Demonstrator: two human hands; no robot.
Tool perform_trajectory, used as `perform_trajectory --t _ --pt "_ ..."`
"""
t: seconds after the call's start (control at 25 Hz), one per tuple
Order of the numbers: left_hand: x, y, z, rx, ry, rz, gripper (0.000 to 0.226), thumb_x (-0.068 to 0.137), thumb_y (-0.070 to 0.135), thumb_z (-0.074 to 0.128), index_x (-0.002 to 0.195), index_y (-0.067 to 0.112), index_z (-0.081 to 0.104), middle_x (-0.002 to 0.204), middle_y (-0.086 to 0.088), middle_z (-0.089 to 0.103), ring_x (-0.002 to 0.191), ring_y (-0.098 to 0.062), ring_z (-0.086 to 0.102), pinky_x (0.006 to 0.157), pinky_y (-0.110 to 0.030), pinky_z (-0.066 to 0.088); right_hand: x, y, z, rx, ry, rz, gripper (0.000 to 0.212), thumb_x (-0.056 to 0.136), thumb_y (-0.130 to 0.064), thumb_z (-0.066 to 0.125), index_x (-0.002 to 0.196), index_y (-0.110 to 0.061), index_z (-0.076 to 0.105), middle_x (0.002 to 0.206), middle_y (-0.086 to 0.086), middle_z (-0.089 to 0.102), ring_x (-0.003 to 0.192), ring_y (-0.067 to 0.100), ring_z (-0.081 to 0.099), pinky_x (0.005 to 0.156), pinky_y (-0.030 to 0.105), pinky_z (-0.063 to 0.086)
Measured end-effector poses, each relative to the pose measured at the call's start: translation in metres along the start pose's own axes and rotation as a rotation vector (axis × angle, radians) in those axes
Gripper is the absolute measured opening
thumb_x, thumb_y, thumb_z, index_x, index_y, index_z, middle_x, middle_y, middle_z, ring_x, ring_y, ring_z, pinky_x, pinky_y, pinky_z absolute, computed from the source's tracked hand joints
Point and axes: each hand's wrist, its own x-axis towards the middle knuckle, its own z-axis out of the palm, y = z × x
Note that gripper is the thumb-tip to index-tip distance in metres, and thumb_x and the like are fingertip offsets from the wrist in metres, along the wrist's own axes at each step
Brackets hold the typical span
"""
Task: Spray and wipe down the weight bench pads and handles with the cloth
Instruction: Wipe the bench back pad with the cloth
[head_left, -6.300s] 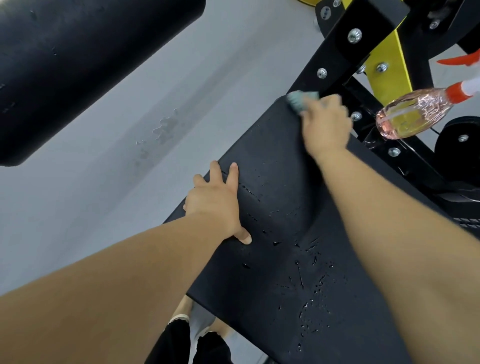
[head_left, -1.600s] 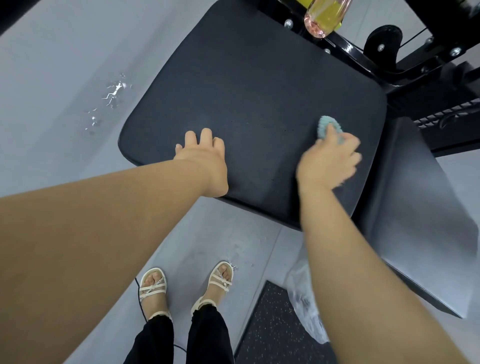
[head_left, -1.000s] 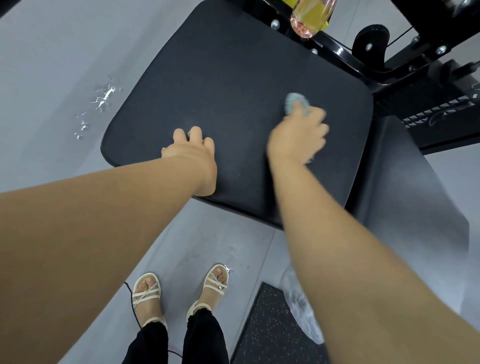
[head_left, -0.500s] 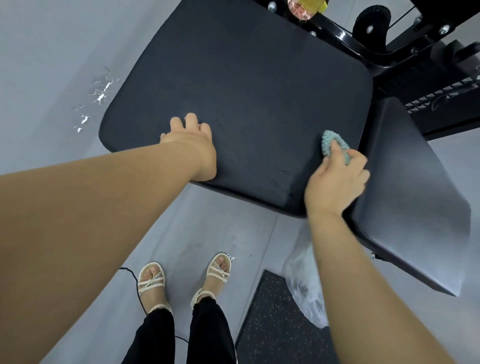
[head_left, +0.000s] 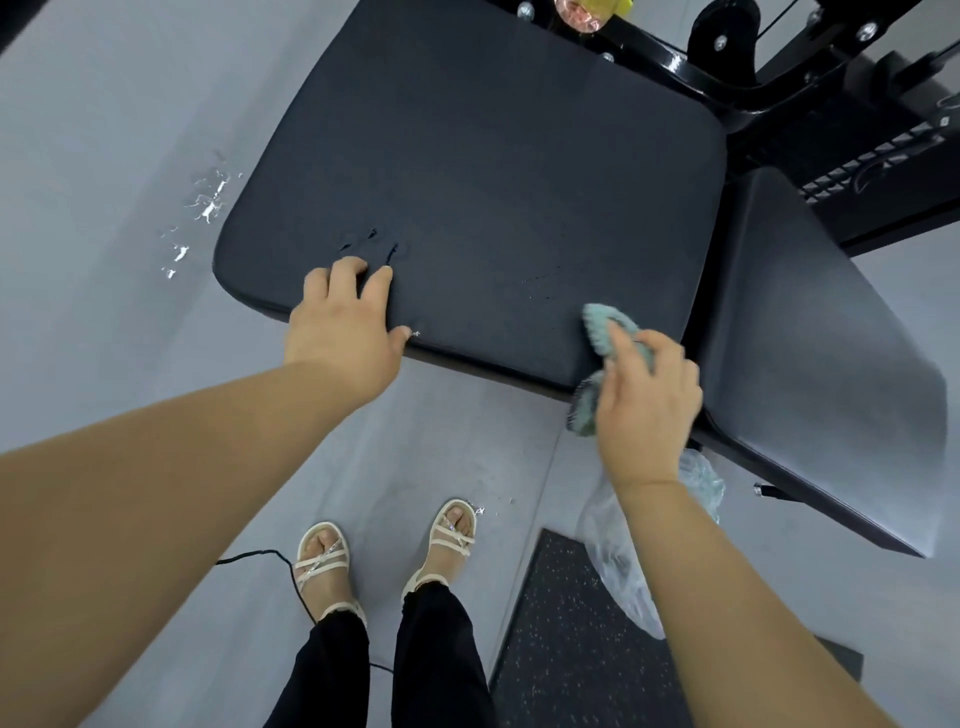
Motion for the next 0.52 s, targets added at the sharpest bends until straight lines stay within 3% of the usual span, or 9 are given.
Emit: perform_trajectory --t 0.12,0.2,0.36,0.52 --pt "-0.003 -0.024 0.003 -0.010 0.012 -0.002 0.061 0.095 0.032 0.046 0.148 0.017 0.020 0.154 -0.005 0.014 0.139 -0.030 0.011 0.112 -0.039 0.023 -0.007 -0.019 0.005 0.010 0.021 0.276 0.037 0.085 -0.018 0.043 0.113 -0.014 0.067 0.112 0.017 0.059 0.077 0.041 0.050 0.067 0.042 0.044" --pt "-0.003 -0.040 0.003 -0.050 0.034 -0.059 0.062 0.094 0.026 0.047 0.148 0.012 0.019 0.155 -0.005 0.014 0.140 -0.030 0.012 0.114 -0.038 0.019 0.002 -0.053 0.015 0.030 0.011 0.289 0.033 0.080 -0.012 0.055 0.109 -0.016 0.069 0.108 0.016 0.061 0.076 0.041 0.052 0.063 0.039 0.039" --pt "-0.003 -0.057 0.001 -0.036 0.030 -0.011 0.063 0.091 0.013 0.044 0.149 0.014 0.019 0.156 0.001 0.015 0.137 -0.026 0.019 0.111 -0.032 0.024 0.020 -0.141 0.039 0.063 -0.023 0.031 0.043 0.061 -0.006 0.067 0.103 -0.018 0.071 0.099 0.010 0.065 0.067 0.032 0.053 0.062 0.030 0.026" --pt "-0.001 -0.066 -0.012 -0.057 0.017 0.047 0.063 0.089 0.008 0.042 0.148 0.018 0.023 0.155 0.006 0.018 0.135 -0.022 0.023 0.107 -0.029 0.026 0.047 -0.150 0.044 0.073 -0.113 -0.457 0.046 0.060 -0.005 0.064 0.103 -0.022 0.070 0.098 0.006 0.065 0.065 0.029 0.052 0.057 0.027 0.031"
